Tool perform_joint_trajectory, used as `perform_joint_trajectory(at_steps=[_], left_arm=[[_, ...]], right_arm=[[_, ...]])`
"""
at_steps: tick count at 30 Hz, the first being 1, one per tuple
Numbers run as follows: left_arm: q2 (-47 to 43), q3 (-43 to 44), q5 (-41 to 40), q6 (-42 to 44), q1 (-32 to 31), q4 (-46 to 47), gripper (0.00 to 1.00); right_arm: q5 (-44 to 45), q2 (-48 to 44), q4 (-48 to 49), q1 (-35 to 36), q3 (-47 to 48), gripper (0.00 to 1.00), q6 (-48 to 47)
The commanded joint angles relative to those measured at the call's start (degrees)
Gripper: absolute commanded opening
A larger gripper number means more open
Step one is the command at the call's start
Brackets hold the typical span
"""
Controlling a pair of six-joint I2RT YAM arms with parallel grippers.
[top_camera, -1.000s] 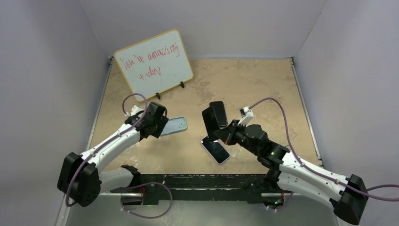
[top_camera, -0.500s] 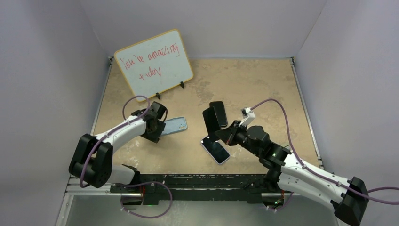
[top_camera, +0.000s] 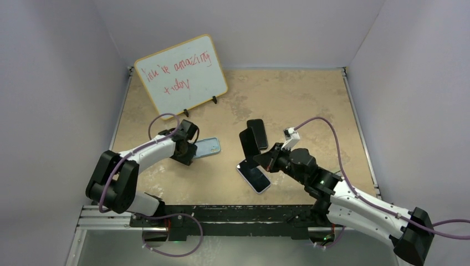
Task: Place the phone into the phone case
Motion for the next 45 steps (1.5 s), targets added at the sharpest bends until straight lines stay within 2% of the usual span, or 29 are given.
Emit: perform_joint_trajectory(at_steps=[1, 7, 13, 18, 22, 27, 28, 31, 34, 37, 42, 45], left_arm=[[1.0, -0.87, -1.25, 1.13, 0.39, 1.39, 0.31], [-0.48, 1.43, -3.92, 12.79, 0.39, -1.81, 0.0], [-4.87, 0.25, -1.8, 25.11, 0.23, -0.42, 0.0], [-6.07, 0.67, 9.56, 42.85, -1.1, 10.87, 0.0], [-8.11, -0.39, 8.6, 45.49, -6.38, 15.86, 0.0], [-3.42, -0.06, 9.62, 46.79, -7.6, 17.88, 0.0], [-3.04, -0.54, 10.77, 46.83, -7.59, 19.32, 0.05], [-4.22, -1.71, 13.83, 46.92, -7.56, 22.83, 0.29], [-8.17, -2.24, 15.1, 47.64, -7.46, 24.11, 0.41], [-12.34, -1.48, 17.56, 49.37, -5.41, 22.54, 0.58], [-17.88, -1.12, 25.06, 54.92, 1.77, 20.29, 0.76], [-21.05, -0.94, 29.21, 58.79, 3.54, 19.59, 0.88]], right_arm=[[0.4, 0.16, 5.1, 0.14, 1.85, 0.0, 0.03], [0.49, -0.01, 3.86, 0.12, 2.28, 0.0, 0.53], [-0.78, 0.28, 4.06, 0.17, 3.44, 0.0, 0.92], [-4.17, 2.51, 5.4, 0.11, 2.51, 0.0, 1.67], [-5.49, 4.82, 6.74, 0.16, 2.34, 0.0, 2.8], [-5.55, 5.09, 6.88, 0.17, 2.36, 0.0, 3.34], [-5.98, 5.11, 7.17, 0.17, 2.27, 0.0, 3.57], [-7.63, 6.2, 8.98, 0.16, 1.56, 0.0, 4.86], [-7.92, 7.37, 10.61, 0.17, 0.66, 0.0, 6.33], [-7.92, 8.36, 12.4, 0.17, 0.3, 0.0, 7.53], [-9.21, 11.07, 16.16, 0.17, 0.3, 0.0, 9.78], [-8.77, 12.83, 18.24, 0.13, -0.56, 0.0, 11.79]])
